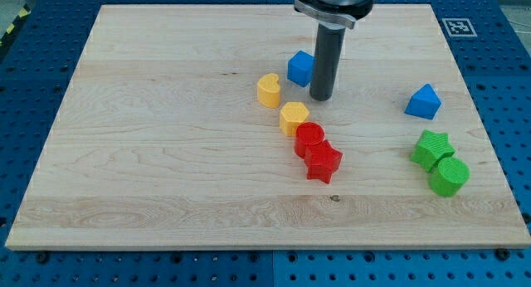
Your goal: Move the blue cube diagonally to the top left of the yellow heart
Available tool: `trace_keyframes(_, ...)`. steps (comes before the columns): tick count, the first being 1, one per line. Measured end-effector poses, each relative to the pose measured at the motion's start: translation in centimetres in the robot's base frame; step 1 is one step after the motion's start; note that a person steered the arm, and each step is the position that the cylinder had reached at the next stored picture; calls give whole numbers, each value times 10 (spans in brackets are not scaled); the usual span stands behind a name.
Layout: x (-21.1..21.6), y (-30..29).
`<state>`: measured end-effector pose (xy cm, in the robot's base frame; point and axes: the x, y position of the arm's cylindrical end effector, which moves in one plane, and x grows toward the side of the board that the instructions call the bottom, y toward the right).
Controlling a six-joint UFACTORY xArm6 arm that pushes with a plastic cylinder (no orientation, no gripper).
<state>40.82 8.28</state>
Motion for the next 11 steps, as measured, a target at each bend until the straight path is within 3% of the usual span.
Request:
trace_keyframes(1,4,11)
trace_keyframes(2,-39,8)
trace_keyframes(4,-44,-44)
trace_keyframes(6,-81,-57)
trace_keyframes(8,-46,-85)
trace_keyframes(9,-75,-101)
trace_keyframes(11,-85,-101)
